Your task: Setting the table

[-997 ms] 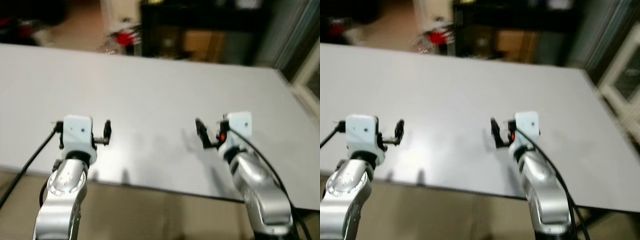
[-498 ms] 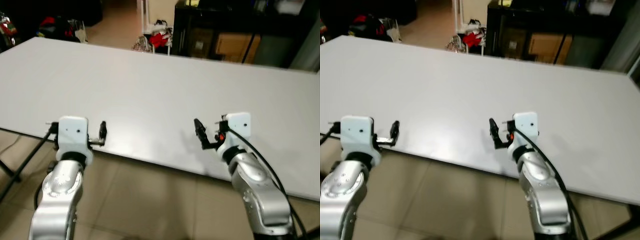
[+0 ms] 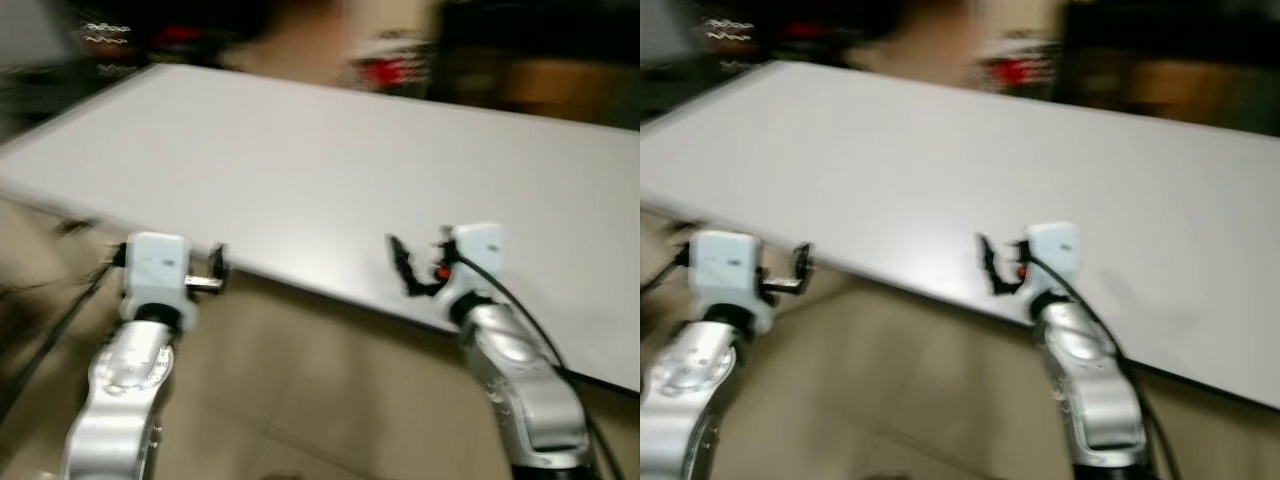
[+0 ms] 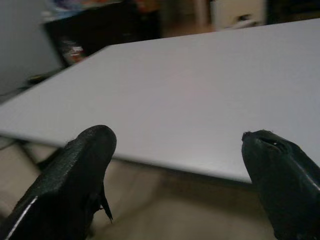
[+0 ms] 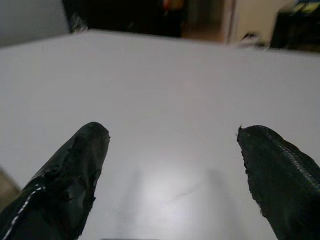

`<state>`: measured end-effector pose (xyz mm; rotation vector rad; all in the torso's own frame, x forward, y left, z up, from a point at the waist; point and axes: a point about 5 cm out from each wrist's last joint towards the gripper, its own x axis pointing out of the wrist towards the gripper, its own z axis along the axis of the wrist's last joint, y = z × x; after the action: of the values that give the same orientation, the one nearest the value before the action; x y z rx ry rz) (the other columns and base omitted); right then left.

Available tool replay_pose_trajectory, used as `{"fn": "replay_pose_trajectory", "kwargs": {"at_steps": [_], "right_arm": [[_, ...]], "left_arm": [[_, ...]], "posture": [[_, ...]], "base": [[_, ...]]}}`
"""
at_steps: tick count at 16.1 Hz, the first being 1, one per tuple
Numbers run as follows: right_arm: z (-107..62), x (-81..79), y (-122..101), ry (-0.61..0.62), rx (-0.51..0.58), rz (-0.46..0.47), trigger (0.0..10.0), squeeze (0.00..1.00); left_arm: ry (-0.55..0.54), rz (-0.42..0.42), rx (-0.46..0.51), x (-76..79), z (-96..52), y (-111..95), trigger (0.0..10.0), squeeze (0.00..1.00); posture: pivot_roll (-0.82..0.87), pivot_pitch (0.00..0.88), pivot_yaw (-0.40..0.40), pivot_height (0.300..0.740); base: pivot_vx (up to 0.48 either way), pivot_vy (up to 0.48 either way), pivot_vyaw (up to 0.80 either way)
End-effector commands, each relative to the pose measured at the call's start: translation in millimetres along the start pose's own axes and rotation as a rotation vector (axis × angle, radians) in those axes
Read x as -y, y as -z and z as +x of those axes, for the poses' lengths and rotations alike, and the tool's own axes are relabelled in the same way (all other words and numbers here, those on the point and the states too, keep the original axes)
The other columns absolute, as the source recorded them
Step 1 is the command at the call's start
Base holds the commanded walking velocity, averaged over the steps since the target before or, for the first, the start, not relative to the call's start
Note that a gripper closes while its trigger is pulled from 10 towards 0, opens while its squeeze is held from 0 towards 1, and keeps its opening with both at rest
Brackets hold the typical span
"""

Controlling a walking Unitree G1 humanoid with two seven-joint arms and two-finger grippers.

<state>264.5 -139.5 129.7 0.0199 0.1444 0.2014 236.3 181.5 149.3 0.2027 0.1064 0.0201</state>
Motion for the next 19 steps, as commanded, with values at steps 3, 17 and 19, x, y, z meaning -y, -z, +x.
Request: {"fn": "replay_pose_trajectory", "kwargs": {"at_steps": [3,17,19], "right_arm": [[2.6,-4.6,-6,-0.008,0.028,0.008,10.0,0.00],[11.9,-10.3,-4,-0.026,0.041,0.044,10.0,0.00],[10.7,-7.7,-4,-0.004,0.049,0.048,10.0,0.00]], "left_arm": [[-0.013,0.013,0.001,-4.8,2.9,-1,10.0,0.00],[-0.036,0.061,0.025,-18.9,6.3,-6,10.0,0.00],[-0.022,0.054,0.024,-16.8,9.2,-6,10.0,0.00]], "posture": [[0.12,0.000,0.036,0.740],[0.15,0.000,0.032,0.740],[0.14,0.000,0.045,0.740]], "base": [[0.000,0.305,0.80],[0.000,0.305,0.80],[0.000,0.306,0.80]]}}
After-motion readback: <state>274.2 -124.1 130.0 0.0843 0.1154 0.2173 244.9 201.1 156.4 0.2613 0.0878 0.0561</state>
